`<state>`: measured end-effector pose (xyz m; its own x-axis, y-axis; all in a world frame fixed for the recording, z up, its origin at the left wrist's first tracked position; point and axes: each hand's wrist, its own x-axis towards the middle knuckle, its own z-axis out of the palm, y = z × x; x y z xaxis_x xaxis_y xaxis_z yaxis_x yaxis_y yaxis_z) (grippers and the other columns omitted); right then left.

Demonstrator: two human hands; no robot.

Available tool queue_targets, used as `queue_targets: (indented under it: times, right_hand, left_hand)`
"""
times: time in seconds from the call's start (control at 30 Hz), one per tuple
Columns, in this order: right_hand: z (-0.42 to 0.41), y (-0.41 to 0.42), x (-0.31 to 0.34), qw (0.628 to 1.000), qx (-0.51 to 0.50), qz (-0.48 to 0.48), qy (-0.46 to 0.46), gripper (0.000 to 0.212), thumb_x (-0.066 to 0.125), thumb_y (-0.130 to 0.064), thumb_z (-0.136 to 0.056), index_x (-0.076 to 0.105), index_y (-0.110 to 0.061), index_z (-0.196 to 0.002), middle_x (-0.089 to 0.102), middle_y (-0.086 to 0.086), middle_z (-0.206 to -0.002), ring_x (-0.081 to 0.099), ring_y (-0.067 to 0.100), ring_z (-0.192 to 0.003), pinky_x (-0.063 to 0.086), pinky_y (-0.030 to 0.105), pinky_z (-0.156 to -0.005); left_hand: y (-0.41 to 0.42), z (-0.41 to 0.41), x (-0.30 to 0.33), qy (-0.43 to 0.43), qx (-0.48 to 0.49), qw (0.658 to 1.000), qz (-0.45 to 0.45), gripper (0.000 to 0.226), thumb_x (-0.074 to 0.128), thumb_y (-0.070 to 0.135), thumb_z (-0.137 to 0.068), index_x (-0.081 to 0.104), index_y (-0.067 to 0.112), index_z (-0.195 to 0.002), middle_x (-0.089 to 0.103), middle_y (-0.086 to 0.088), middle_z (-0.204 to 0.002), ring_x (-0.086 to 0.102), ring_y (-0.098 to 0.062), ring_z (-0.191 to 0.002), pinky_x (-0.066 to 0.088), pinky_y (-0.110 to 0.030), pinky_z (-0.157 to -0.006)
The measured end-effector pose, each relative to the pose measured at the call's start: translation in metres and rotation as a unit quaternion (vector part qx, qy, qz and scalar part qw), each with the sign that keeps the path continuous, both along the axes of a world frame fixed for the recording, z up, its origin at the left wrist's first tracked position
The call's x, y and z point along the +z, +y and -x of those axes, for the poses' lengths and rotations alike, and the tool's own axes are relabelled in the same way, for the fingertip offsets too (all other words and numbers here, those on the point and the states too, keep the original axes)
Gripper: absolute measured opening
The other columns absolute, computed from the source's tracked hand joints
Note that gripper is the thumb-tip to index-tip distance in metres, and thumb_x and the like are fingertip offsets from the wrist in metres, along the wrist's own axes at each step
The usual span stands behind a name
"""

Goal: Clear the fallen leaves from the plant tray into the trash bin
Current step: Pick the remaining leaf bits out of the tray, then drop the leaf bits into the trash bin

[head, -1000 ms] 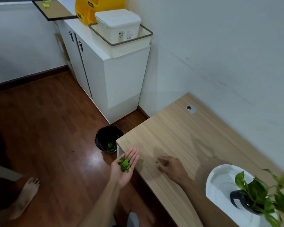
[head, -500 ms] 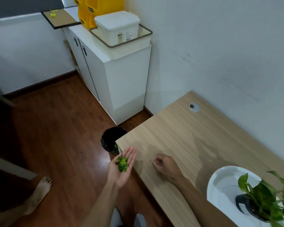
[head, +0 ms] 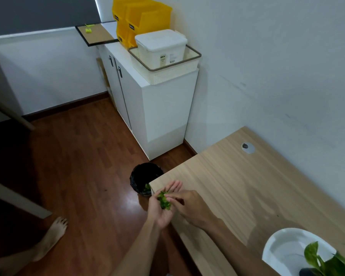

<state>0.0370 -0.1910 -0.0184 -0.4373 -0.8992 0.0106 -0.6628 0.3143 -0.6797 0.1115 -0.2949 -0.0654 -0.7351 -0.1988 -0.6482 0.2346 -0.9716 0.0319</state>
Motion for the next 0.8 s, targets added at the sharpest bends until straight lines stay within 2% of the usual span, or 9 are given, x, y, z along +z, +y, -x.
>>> queue_targets:
  times: [0.1, 0.17, 0.3, 0.43, 0.53, 0.63, 0.67, 0.73, 0.8]
  right_hand:
    - [0.006, -0.009, 0.003, 1.0, -0.003, 0.007, 0.015, 0.024, 0.064, -0.037, -0.09, 0.071, -0.03, -0.112, 0.074, -0.009, -0.105, 0.063, -0.003, -0.086, 0.046, 0.009, -0.077]
    - [0.009, -0.018, 0.002, 1.0, -0.002, 0.0, 0.022, 0.023, 0.066, -0.04, -0.087, 0.072, -0.03, -0.107, 0.075, -0.009, -0.096, 0.057, -0.007, -0.076, 0.039, 0.003, -0.071]
    - [0.015, -0.033, 0.0, 1.0, -0.015, -0.014, 0.005, 0.017, 0.07, -0.041, -0.084, 0.068, -0.03, -0.097, 0.064, -0.014, -0.074, 0.051, -0.005, -0.059, 0.036, 0.006, -0.059]
    - [0.02, -0.045, 0.005, 0.999, -0.02, -0.011, -0.036, 0.018, 0.062, -0.042, -0.091, 0.069, -0.03, -0.103, 0.062, -0.02, -0.077, 0.054, -0.007, -0.06, 0.037, 0.008, -0.059]
    - [0.026, -0.054, 0.007, 0.995, -0.07, 0.028, -0.059, 0.025, 0.043, -0.037, -0.102, 0.067, -0.028, -0.097, 0.066, -0.014, -0.079, 0.059, 0.003, -0.067, 0.045, 0.02, -0.061]
    - [0.035, -0.066, -0.006, 0.989, -0.145, 0.033, -0.002, 0.032, 0.034, -0.038, -0.104, 0.065, -0.032, -0.108, 0.067, -0.017, -0.099, 0.059, -0.001, -0.09, 0.046, 0.017, -0.077]
    - [0.038, -0.072, -0.013, 0.989, -0.142, 0.011, 0.042, 0.033, 0.033, -0.037, -0.104, 0.064, -0.031, -0.117, 0.067, -0.015, -0.11, 0.057, -0.002, -0.1, 0.046, 0.019, -0.085]
    - [0.042, -0.084, -0.034, 0.988, -0.06, -0.052, 0.132, 0.037, 0.034, -0.038, -0.103, 0.055, -0.027, -0.131, 0.061, -0.01, -0.129, 0.05, 0.002, -0.119, 0.042, 0.027, -0.1]
    - [0.04, -0.094, -0.053, 0.986, -0.006, -0.091, 0.142, 0.044, 0.035, -0.045, -0.101, 0.05, -0.024, -0.136, 0.054, -0.006, -0.138, 0.043, 0.007, -0.13, 0.037, 0.033, -0.108]
  left_hand:
    - [-0.01, 0.003, 0.001, -0.004, -0.009, 1.0, 0.0, 0.048, 0.029, 0.018, -0.1, 0.049, -0.008, -0.134, 0.054, -0.027, -0.138, 0.051, -0.036, -0.131, 0.026, -0.04, -0.121]
    - [-0.019, 0.008, 0.001, -0.002, -0.012, 1.0, 0.0, 0.048, 0.03, 0.019, -0.099, 0.049, -0.007, -0.135, 0.055, -0.026, -0.138, 0.053, -0.036, -0.13, 0.033, -0.041, -0.117]
    - [-0.034, 0.017, 0.001, 0.009, -0.03, 0.999, 0.006, 0.047, 0.034, 0.02, -0.098, 0.052, -0.006, -0.133, 0.057, -0.024, -0.137, 0.057, -0.032, -0.125, 0.047, -0.043, -0.103]
    - [-0.052, 0.026, -0.003, 0.025, -0.031, 0.999, 0.004, 0.049, 0.044, 0.015, -0.089, 0.052, -0.006, -0.133, 0.058, -0.025, -0.135, 0.056, -0.034, -0.128, 0.04, -0.038, -0.113]
    - [-0.067, 0.028, -0.007, 0.037, -0.015, 0.999, -0.014, 0.048, 0.043, 0.014, -0.091, 0.052, -0.005, -0.134, 0.058, -0.025, -0.135, 0.056, -0.035, -0.127, 0.048, -0.038, -0.103]
    - [-0.085, 0.02, -0.012, 0.044, 0.01, 0.999, -0.007, 0.044, 0.039, 0.015, -0.096, 0.052, -0.005, -0.133, 0.058, -0.026, -0.135, 0.059, -0.036, -0.123, 0.052, -0.044, -0.098]
    - [-0.093, 0.017, -0.014, 0.046, 0.018, 0.999, -0.006, 0.043, 0.038, 0.015, -0.097, 0.052, -0.005, -0.133, 0.058, -0.026, -0.135, 0.059, -0.037, -0.122, 0.051, -0.045, -0.099]
    - [-0.11, 0.01, -0.018, 0.041, 0.021, 0.999, -0.006, 0.043, 0.036, 0.016, -0.099, 0.055, -0.006, -0.132, 0.058, -0.026, -0.134, 0.062, -0.037, -0.118, 0.051, -0.046, -0.098]
    - [-0.128, 0.005, -0.023, 0.037, 0.02, 0.999, -0.004, 0.043, 0.036, 0.016, -0.099, 0.057, -0.007, -0.129, 0.059, -0.025, -0.133, 0.065, -0.037, -0.114, 0.052, -0.046, -0.097]
